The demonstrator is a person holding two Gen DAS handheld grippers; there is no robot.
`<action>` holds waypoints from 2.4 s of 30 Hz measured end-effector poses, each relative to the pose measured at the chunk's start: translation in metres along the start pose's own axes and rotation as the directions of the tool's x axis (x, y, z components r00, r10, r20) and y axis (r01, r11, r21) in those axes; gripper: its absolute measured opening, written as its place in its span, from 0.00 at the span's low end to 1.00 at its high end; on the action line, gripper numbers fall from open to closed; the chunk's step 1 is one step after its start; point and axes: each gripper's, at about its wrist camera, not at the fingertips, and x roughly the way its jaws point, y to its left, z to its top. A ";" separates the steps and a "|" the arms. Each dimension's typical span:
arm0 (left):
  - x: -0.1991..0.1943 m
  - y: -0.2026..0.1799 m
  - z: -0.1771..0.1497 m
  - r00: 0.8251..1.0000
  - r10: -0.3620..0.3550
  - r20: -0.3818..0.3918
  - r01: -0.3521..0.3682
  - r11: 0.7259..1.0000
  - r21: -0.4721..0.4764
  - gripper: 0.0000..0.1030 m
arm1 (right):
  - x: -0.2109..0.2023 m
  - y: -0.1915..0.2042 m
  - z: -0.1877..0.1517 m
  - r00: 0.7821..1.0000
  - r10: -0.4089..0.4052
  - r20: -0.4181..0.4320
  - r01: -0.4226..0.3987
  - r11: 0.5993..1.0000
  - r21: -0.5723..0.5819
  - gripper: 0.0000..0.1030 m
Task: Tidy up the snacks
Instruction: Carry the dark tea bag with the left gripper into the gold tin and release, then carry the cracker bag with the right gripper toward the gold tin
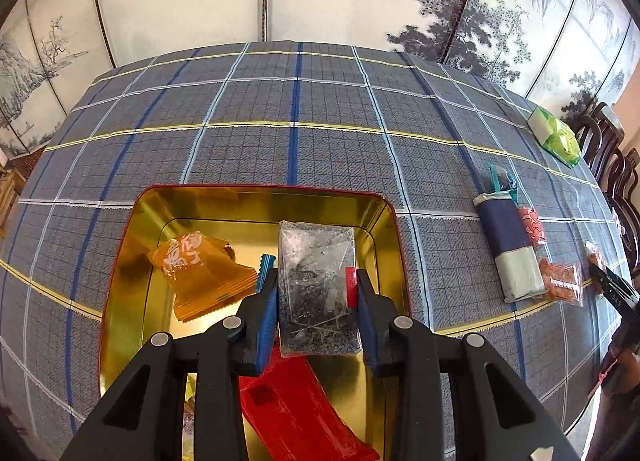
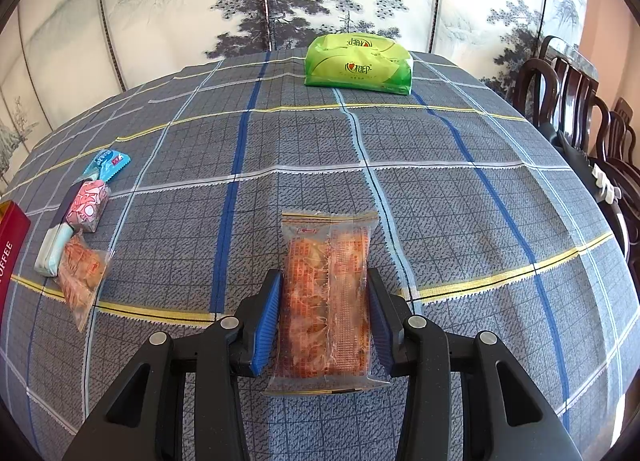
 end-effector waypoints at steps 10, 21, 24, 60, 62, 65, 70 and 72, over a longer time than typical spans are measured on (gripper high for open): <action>0.018 -0.003 0.007 1.000 0.011 -0.013 -0.011 1.000 0.020 0.30 | 0.000 0.001 0.000 1.000 -0.001 0.000 0.001 1.000 0.000 0.43; 0.022 -0.010 0.011 1.000 0.022 -0.011 -0.022 0.999 0.048 0.31 | 0.000 0.001 0.000 1.000 -0.003 -0.001 0.003 1.000 -0.001 0.44; 0.021 -0.012 0.010 1.000 0.029 -0.002 -0.029 0.998 0.061 0.33 | 0.000 0.001 0.000 1.000 -0.003 -0.001 0.003 1.000 -0.001 0.44; -0.073 -0.034 -0.060 0.946 0.223 0.236 -0.261 0.954 0.146 0.49 | -0.031 0.012 -0.030 0.992 0.119 -0.051 -0.114 0.989 0.099 0.38; -0.074 -0.033 -0.062 0.943 0.227 0.242 -0.266 0.953 0.144 0.50 | -0.036 0.022 -0.036 0.988 0.145 -0.056 -0.137 0.984 0.115 0.38; -0.075 -0.028 -0.066 0.942 0.228 0.246 -0.266 0.955 0.134 0.52 | -0.044 0.031 -0.045 0.981 0.185 -0.064 -0.175 0.975 0.135 0.38; -0.077 -0.015 -0.071 0.943 0.229 0.243 -0.261 0.959 0.110 0.52 | -0.053 0.044 -0.058 0.964 0.256 -0.074 -0.239 0.953 0.184 0.37; -0.079 -0.009 -0.073 0.942 0.231 0.244 -0.261 0.960 0.100 0.52 | -0.059 0.052 -0.061 0.959 0.275 -0.072 -0.258 0.949 0.182 0.37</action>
